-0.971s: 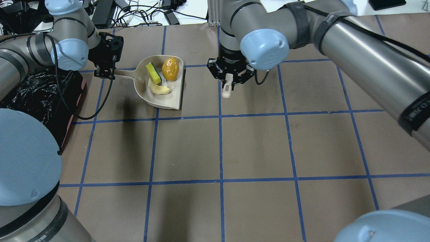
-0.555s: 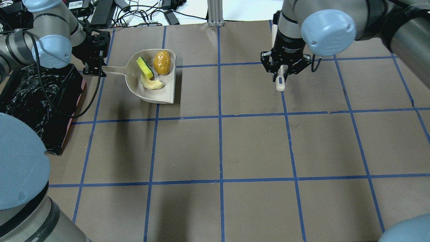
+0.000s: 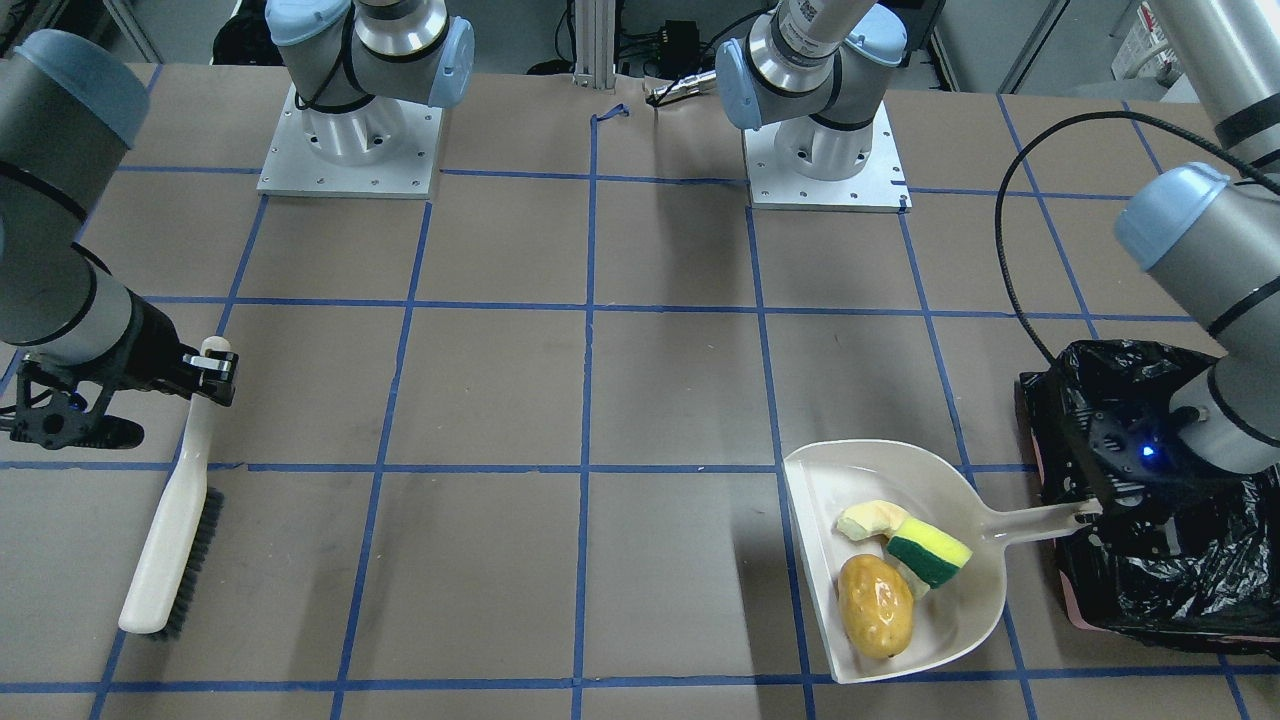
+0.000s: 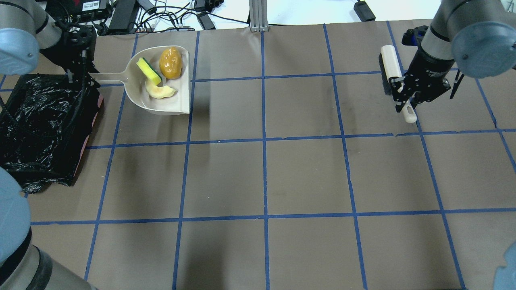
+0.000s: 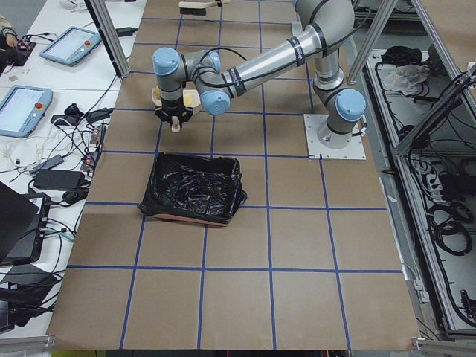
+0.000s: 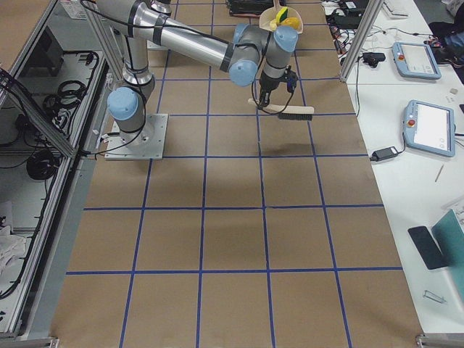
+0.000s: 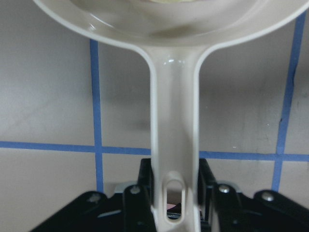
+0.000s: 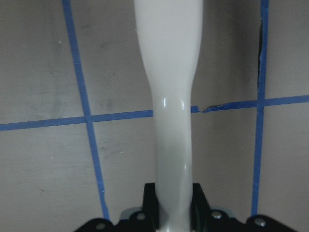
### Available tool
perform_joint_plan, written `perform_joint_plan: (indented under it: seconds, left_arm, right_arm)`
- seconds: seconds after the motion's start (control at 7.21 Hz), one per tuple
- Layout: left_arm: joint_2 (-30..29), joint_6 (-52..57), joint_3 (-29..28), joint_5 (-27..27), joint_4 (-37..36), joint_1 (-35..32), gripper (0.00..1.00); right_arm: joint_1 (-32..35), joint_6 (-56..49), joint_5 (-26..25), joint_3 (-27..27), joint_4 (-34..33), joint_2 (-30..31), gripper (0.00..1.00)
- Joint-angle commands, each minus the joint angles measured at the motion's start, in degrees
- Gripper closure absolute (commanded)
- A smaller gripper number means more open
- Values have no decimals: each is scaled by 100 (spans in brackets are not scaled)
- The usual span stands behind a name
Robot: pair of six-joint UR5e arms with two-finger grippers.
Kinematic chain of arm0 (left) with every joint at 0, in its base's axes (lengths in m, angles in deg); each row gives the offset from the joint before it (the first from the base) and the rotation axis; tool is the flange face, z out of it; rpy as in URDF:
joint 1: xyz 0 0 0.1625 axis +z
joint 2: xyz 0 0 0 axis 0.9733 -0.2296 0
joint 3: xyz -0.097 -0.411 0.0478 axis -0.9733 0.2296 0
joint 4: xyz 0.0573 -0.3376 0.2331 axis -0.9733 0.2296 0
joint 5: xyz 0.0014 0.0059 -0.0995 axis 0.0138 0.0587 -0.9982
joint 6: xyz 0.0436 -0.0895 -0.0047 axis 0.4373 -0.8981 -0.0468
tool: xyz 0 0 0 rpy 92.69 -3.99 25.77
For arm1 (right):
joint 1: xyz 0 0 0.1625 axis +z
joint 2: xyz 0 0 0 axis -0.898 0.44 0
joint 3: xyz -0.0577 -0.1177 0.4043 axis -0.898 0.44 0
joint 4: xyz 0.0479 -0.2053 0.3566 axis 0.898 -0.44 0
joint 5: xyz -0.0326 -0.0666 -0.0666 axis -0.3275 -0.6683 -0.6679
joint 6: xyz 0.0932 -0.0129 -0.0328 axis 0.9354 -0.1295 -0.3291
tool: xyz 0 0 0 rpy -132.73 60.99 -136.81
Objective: Sweep and dump trash into bin
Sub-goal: 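Withdraw the brush with the right gripper while the left lifts the dustpan toward the bin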
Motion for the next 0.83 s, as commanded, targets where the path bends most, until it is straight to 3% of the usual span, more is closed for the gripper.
perform_joint_plan:
  seconds: [0.0, 0.14, 0.69]
  left_arm:
    - [362, 233, -65, -67, 476, 407, 83]
    - [468, 312, -83, -84, 591, 740, 83]
    - [522, 1592, -267, -93, 838, 2303, 83]
  right_arm:
    - [-543, -830, -19, -548, -601, -50, 100]
    - [-754, -1190, -45, -716, -1030, -137, 100]
    - [-888, -1054, -28, -683, -1201, -524, 100]
